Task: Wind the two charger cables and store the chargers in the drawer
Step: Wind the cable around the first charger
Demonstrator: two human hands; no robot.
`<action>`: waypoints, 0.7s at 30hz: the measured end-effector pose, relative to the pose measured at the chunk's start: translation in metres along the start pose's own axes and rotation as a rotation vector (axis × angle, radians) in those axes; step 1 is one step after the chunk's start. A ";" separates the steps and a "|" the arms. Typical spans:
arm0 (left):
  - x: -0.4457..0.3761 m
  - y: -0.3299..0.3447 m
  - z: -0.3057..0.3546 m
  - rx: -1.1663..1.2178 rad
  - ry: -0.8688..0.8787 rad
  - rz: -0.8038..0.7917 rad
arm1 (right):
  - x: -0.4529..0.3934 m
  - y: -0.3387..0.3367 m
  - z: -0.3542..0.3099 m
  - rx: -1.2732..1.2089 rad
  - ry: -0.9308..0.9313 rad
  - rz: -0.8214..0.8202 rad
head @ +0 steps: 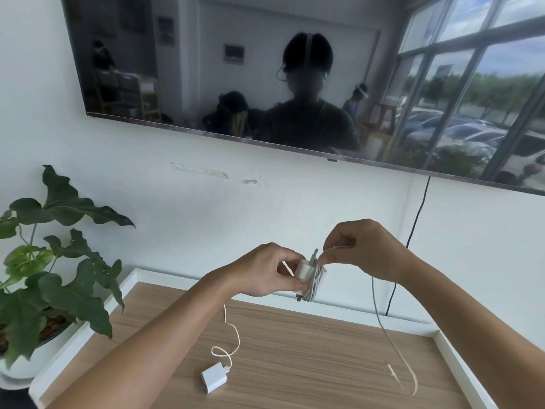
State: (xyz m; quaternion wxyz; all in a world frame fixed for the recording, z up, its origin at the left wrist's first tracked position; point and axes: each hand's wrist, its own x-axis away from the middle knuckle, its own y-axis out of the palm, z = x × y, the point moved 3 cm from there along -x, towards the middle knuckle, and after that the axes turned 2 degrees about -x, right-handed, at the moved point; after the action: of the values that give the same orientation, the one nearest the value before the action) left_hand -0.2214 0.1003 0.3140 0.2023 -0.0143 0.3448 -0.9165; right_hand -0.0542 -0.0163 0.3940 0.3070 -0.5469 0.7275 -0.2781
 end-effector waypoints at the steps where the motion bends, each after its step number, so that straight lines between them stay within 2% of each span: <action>1: 0.002 0.001 0.002 0.028 0.015 -0.024 | -0.001 0.000 0.004 -0.055 0.031 -0.013; 4: 0.005 0.003 0.006 0.143 0.038 -0.050 | -0.004 -0.001 0.015 -0.181 0.100 -0.040; 10: 0.006 0.006 0.008 0.258 0.072 0.003 | -0.005 0.004 0.039 -0.442 0.153 -0.062; 15: 0.006 0.008 0.009 0.345 0.132 -0.017 | -0.003 0.017 0.055 -0.485 0.204 -0.068; 21: 0.002 0.009 0.005 0.492 0.121 0.026 | -0.002 0.035 0.066 -0.403 0.217 -0.127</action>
State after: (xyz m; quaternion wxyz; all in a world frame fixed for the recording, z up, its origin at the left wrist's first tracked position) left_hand -0.2189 0.0907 0.3117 0.1905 0.0948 0.1233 -0.9693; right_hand -0.0267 -0.0104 0.3249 0.0935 -0.6088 0.7612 -0.2030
